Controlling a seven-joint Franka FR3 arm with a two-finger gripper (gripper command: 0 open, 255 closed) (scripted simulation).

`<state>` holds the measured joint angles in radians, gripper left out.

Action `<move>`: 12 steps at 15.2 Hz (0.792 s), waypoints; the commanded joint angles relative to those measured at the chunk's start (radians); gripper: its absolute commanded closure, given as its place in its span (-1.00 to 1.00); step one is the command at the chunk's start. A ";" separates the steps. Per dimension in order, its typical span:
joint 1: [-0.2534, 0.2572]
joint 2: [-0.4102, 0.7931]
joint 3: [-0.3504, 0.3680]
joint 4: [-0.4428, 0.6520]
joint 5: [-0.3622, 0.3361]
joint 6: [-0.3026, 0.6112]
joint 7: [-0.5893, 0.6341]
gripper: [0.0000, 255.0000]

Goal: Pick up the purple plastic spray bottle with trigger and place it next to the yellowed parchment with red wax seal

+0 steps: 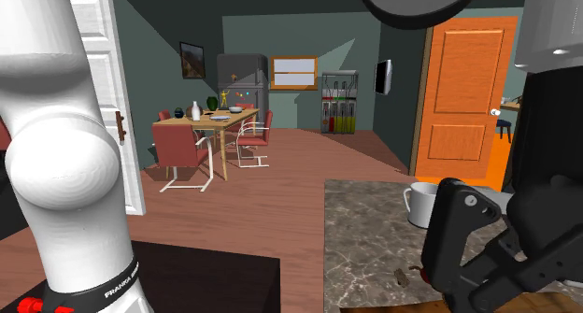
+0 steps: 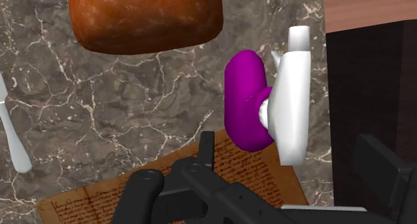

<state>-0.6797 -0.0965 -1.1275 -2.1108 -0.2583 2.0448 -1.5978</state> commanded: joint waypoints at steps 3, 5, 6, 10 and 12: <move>0.000 -0.023 0.013 0.023 -0.017 -0.037 0.013 -1.00; -0.001 -0.057 0.039 0.073 -0.039 -0.110 0.032 -1.00; -0.001 -0.066 0.049 0.093 -0.044 -0.138 0.036 -1.00; -0.002 -0.066 0.049 0.093 -0.044 -0.138 0.036 -1.00; -0.002 -0.066 0.049 0.093 -0.044 -0.138 0.036 -1.00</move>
<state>-0.6813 -0.1625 -1.0784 -2.0179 -0.3019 1.9076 -1.5619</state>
